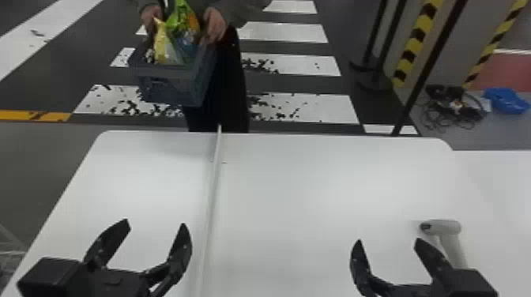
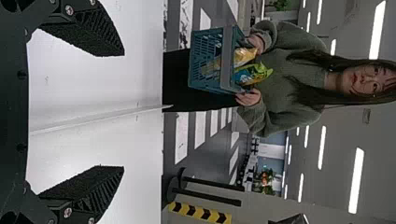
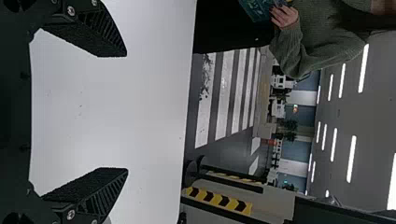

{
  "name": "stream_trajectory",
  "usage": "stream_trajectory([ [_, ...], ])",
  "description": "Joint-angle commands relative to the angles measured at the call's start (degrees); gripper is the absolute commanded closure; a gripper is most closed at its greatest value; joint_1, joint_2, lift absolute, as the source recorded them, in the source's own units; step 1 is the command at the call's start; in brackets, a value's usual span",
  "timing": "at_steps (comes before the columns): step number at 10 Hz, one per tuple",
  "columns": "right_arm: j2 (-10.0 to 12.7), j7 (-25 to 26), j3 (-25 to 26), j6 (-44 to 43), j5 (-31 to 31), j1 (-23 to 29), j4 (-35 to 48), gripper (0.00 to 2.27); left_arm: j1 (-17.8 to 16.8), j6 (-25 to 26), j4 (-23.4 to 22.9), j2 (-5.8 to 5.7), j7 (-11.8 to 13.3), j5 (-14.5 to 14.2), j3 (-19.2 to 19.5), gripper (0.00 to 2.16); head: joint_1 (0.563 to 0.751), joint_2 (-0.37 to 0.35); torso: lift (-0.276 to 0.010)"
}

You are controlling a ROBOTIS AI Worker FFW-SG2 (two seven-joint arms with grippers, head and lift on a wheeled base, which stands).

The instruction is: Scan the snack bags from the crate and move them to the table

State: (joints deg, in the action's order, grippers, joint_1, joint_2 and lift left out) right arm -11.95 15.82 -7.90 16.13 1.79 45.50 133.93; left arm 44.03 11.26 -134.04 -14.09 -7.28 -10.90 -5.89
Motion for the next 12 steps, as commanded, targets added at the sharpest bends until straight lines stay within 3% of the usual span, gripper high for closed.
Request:
stream_trajectory([
  [1,0.0,0.0,0.0,0.5,0.1,0.1,0.5,0.12,-0.2,0.1,0.1,0.03,0.0,0.0,0.0,0.13,0.695,-0.043,-0.095],
  [12,0.0,-0.1,-0.1,-2.8,0.1,1.7,0.7,0.12,-0.2,0.0,0.3,0.20,0.0,0.1,-0.2,0.14,0.695,-0.040,-0.095],
])
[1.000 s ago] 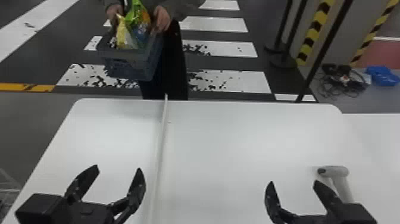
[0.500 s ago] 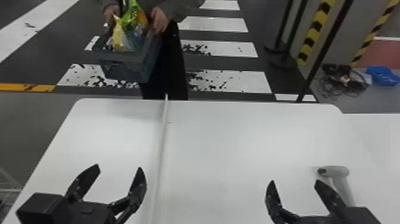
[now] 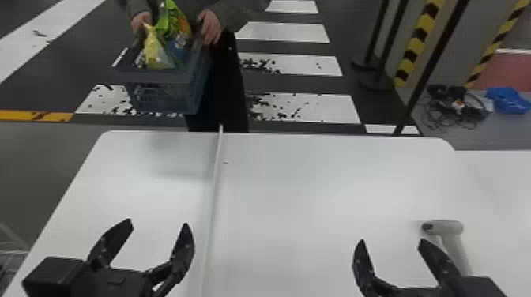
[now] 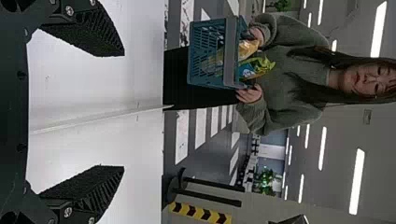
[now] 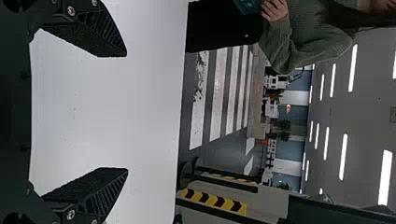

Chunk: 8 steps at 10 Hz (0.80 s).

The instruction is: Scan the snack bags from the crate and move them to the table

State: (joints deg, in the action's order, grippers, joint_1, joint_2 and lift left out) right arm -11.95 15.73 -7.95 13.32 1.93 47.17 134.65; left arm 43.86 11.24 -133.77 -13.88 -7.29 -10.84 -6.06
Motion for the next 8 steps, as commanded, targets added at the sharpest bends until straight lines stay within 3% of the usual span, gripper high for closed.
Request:
stream_trajectory([
  [1,0.0,0.0,-0.1,0.0,0.0,0.1,0.0,0.12,0.1,0.0,0.0,0.00,0.0,0.0,0.0,0.14,0.695,-0.040,-0.095],
  [8,0.0,0.0,-0.1,0.0,0.4,0.4,-0.1,0.12,0.4,-0.2,0.0,-0.09,-0.1,0.1,0.0,0.14,0.695,-0.037,-0.095],
])
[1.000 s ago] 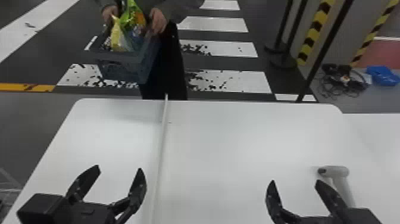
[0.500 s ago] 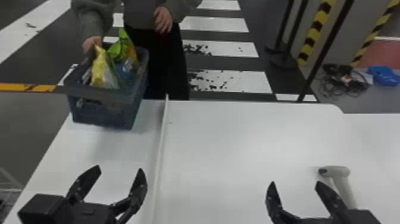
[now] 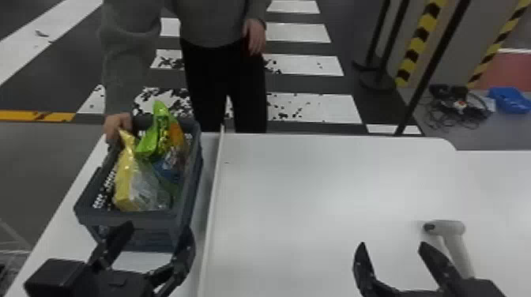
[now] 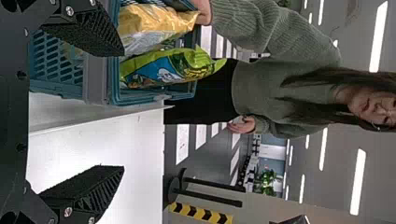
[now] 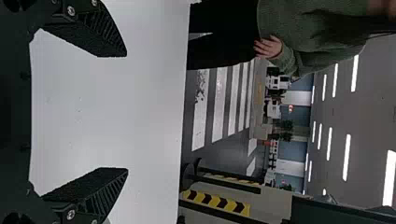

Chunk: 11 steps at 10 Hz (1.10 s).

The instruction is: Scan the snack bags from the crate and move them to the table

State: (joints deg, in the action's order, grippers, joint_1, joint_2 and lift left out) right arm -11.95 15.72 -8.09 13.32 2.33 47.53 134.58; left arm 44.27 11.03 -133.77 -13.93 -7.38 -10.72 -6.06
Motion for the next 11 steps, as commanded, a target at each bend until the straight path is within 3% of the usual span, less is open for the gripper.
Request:
stream_trajectory([
  [1,0.0,0.0,0.0,-0.2,0.0,0.2,0.1,0.12,0.0,-0.2,0.1,-0.04,0.0,0.0,0.0,0.14,0.695,-0.037,-0.095],
  [11,-0.2,0.0,0.0,-0.2,0.0,0.2,0.2,0.12,-0.3,-0.3,-1.1,-0.04,0.3,-0.4,2.1,0.14,0.695,-0.022,-0.095],
])
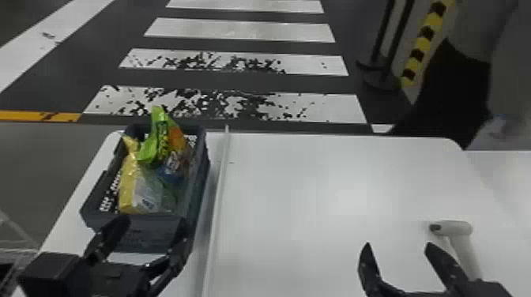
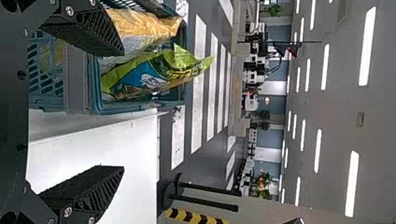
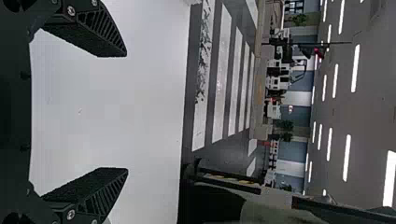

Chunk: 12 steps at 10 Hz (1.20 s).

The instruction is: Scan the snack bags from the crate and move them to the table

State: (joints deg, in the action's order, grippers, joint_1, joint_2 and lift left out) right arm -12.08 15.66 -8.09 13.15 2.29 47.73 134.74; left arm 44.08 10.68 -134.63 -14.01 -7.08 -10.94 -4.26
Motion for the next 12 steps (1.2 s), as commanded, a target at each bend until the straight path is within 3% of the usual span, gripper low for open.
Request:
stream_trajectory([
  [1,-0.1,0.0,0.0,0.2,0.0,0.1,0.3,0.12,-0.3,0.0,-0.5,0.13,0.2,-0.6,0.8,0.14,0.695,-0.016,-0.095],
  [4,-0.3,0.0,0.0,0.2,0.0,0.3,0.3,0.12,-1.3,0.0,-0.6,0.74,0.3,-3.5,4.4,0.13,0.695,0.003,-0.095],
  [9,-1.9,0.0,-1.0,0.2,0.0,0.2,0.3,0.12,-2.6,0.5,-0.6,3.55,-0.7,-8.5,11.4,0.13,0.695,0.101,-0.095],
  [12,-2.8,0.0,-1.7,0.3,-0.1,-0.3,0.3,0.12,-5.2,5.8,-0.4,4.61,-0.2,-10.9,14.3,0.13,0.695,0.155,-0.095],
])
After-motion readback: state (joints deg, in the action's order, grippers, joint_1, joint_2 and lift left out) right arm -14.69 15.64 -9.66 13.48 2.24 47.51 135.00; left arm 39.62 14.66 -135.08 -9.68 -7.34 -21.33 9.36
